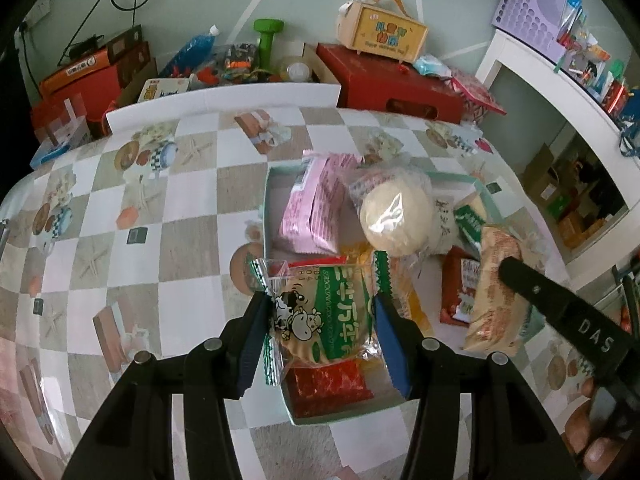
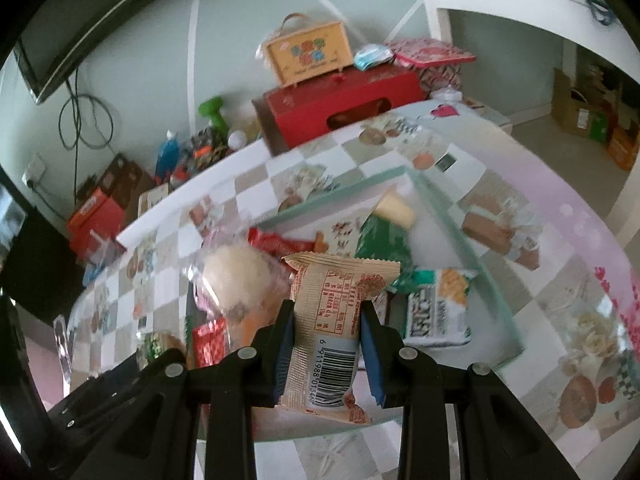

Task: Organize snacks
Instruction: 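Lift the cracker bag and biscuit bar and carry them over the tray, then open both grippers to drop the cracker bag and biscuit bar into the tray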

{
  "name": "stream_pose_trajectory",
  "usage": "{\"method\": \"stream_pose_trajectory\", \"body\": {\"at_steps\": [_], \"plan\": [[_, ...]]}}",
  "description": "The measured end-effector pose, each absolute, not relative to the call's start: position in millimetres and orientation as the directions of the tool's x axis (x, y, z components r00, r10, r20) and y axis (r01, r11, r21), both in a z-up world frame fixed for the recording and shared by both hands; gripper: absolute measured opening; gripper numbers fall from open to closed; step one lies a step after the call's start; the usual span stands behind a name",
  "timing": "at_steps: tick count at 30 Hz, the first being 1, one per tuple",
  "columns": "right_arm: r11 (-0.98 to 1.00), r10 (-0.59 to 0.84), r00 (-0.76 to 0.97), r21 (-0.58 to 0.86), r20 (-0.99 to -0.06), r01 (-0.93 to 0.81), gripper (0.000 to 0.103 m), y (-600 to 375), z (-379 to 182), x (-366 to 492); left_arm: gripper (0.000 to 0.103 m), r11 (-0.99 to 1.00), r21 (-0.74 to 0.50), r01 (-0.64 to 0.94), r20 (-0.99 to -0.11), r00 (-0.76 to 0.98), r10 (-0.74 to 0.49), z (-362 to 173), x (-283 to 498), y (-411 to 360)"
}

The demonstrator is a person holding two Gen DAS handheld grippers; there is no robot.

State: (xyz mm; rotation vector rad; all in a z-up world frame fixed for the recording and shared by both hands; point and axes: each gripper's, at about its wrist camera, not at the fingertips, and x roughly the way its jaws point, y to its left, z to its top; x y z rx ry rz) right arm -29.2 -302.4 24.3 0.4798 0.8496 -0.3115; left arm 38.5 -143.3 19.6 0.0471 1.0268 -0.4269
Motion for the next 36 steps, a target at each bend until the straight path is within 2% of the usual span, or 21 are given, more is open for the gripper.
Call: {"method": "stream_pose_trajectory", "body": {"at_steps": [28,31,32,36], "plan": [[0.874,-0.022,0.570,0.261,-0.821,0.410,0.035,-286.8,-1.6,-17.3,0.055,0.927,-0.103,0.362,-0.893,0.377,-0.246,-16.6,44.6,-151.7],[0.872,-0.029,0.560,0.253,-0.828,0.419,0.048,-288.2,-3.4,-16.4,0.058,0.928,-0.098,0.361,-0.896,0.375,-0.240,-18.6,45.4,-152.5],[0.871,-0.032,0.558,0.250,-0.829,0.422,0.054,-288.9,-3.8,-16.3,0.061,0.928,-0.095,0.360,-0.896,0.374,-0.237,-19.1,45.8,-152.4],[0.867,-0.040,0.557,0.248,-0.829,0.432,0.067,-291.8,-3.2,-17.2,0.072,0.933,-0.102,0.346,-0.902,0.363,-0.234,-20.4,48.5,-149.8]]}}
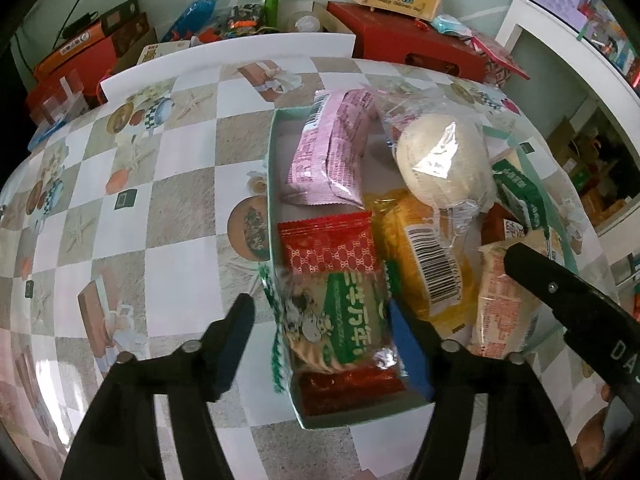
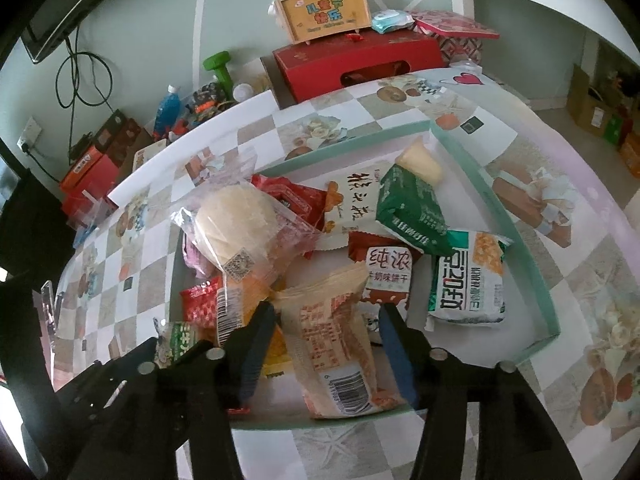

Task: Organize snacks
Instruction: 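Open both grippers to drop the cracker bag and biscuit bar into the tray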

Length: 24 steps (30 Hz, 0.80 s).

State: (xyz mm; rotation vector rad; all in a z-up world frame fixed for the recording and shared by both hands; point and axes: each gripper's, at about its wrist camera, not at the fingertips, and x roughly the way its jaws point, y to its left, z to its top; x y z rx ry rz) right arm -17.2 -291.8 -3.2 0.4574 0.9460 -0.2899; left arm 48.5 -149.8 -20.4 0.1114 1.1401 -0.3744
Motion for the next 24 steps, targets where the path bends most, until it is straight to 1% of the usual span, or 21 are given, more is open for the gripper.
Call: {"method": "stream_pose_trajectory", "body": {"at_steps": [2,4,5,8,11,14,17,20,22,23,24], "plan": [[0.867,-0.045,0.557,0.244,-0.829,0.433,0.070,-292.8,-2.4,-17.2,0.073,0.931,-0.114,0.346,-0.901,0.358,-0.243,-20.0,48.8,-149.2],[0.867,-0.048,0.559,0.244,-0.828,0.435,0.070,-293.3,-1.4,-17.4,0.075,0.929,-0.134,0.345,-0.900,0.349,-0.260,-19.2,49.4,-148.7],[0.867,-0.047,0.560,0.245,-0.827,0.434,0.073,-293.2,-1.2,-17.3,0.076,0.927,-0.148,0.345,-0.899,0.343,-0.271,-18.4,49.4,-148.3],[0.867,-0.047,0.561,0.245,-0.827,0.434,0.079,-293.5,-1.1,-17.4,0.088,0.925,-0.161,0.345,-0.894,0.345,-0.285,-14.5,48.5,-147.9],[0.863,-0.046,0.571,0.255,-0.820,0.436,0.085,-294.9,0.6,-18.3,0.090,0.926,-0.167,0.338,-0.882,0.369,-0.293,-5.1,47.8,-144.8],[0.857,-0.051,0.581,0.263,-0.812,0.443,0.089,-298.0,2.6,-19.8,0.095,0.939,-0.151,0.308,-0.873,0.403,-0.273,1.8,49.8,-136.8],[0.848,-0.056,0.581,0.268,-0.812,0.457,0.097,-301.9,2.0,-20.4,0.095,0.958,-0.125,0.256,-0.866,0.442,-0.231,5.0,53.8,-125.5],[0.846,-0.054,0.580,0.271,-0.813,0.459,0.099,-303.7,1.0,-20.2,0.095,0.971,-0.115,0.209,-0.862,0.465,-0.202,6.2,58.4,-114.5],[0.847,-0.050,0.579,0.273,-0.814,0.457,0.101,-303.9,-0.4,-19.5,0.095,0.978,-0.110,0.178,-0.860,0.476,-0.184,6.2,62.0,-108.2],[0.848,-0.049,0.579,0.273,-0.814,0.455,0.103,-303.7,-0.9,-19.2,0.096,0.981,-0.103,0.164,-0.858,0.484,-0.171,6.1,62.7,-105.0],[0.849,-0.048,0.580,0.273,-0.813,0.452,0.103,-303.3,-1.2,-18.9,0.100,0.985,-0.091,0.147,-0.858,0.491,-0.153,5.6,63.4,-102.5]]}}
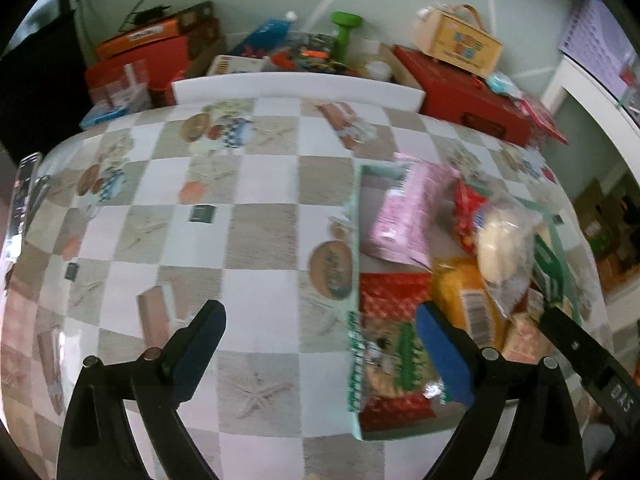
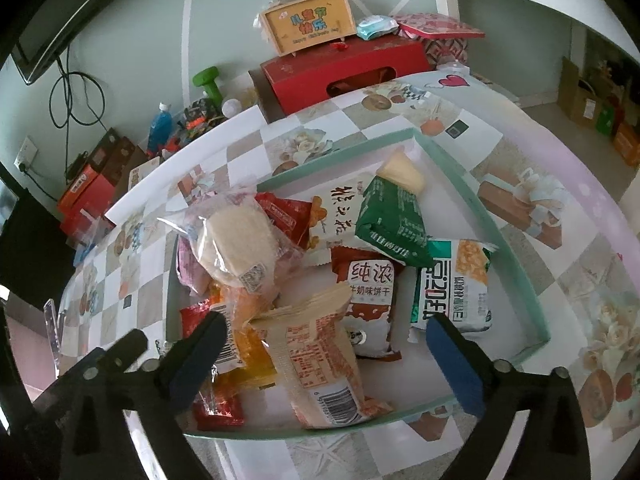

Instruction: Organize snacks

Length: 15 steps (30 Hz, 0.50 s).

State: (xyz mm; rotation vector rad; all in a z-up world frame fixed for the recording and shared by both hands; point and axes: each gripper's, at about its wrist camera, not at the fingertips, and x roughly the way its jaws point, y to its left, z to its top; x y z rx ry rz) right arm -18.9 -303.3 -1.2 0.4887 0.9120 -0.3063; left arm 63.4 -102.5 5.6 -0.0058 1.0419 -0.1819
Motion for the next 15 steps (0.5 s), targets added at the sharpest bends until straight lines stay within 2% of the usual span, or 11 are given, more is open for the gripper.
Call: {"method": "stream_pose_trajectory", "body": {"at_steps": [1,15], "plan": [[0.851,-0.046,0.582,0.274,-0.812,0.448,0.103,-302.8,-1.6,-18.4,0.103,0.987,-0.083,0.137,-0.858,0.494,-0.141,5.1,64.3,-100.9],[0.861,-0.049,0.572,0.256,-0.819,0.440,0.103,-301.0,-7.0,-14.3,0.103,0.992,-0.076,0.097,-0.866,0.487,-0.114,-1.5,68.6,-94.1]]}}
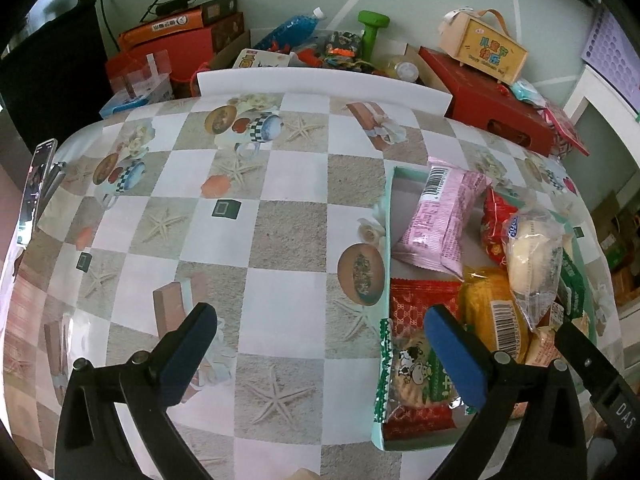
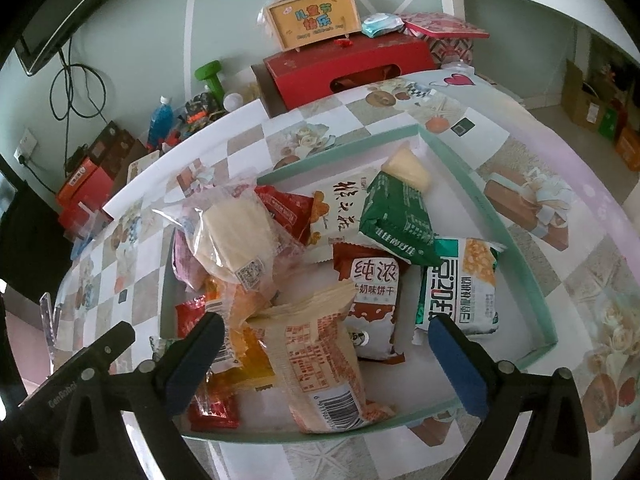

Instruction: Organize snacks

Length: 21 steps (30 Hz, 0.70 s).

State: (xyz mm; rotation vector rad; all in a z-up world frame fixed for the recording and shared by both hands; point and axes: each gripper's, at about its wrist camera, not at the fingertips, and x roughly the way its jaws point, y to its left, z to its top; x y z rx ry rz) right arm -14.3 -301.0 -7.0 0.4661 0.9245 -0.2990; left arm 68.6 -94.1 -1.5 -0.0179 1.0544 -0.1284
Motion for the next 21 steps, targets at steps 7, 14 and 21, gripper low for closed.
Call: {"method": "stream_pose_trajectory", "body": {"at_steps": [7,14,21], "plan": [[0.866,-0.049,0.570,0.249,-0.820,0.434,0.103,-299.3,-5.6,-16.5,0.103,0.994,-0.057,0.096,-0.877,0.470,-0.096,-3.1,68.9,-96.3],[0.882,-0.041,0.568,0.237,-0.822,0.407,0.103,-290.2,-2.2,-17.1,0.103,0.994,-0.014,0.106,-0.868,0.492,-0.065,5.2,59.2,-100.1],[0.893,-0.047,0.576,0.225,-0.816,0.390,0.103,-278.8,5.8,-22.0,0.103,0.995,0.008,0.098,-0.855,0.516,-0.044,12.4,42.9,-92.4]]}}
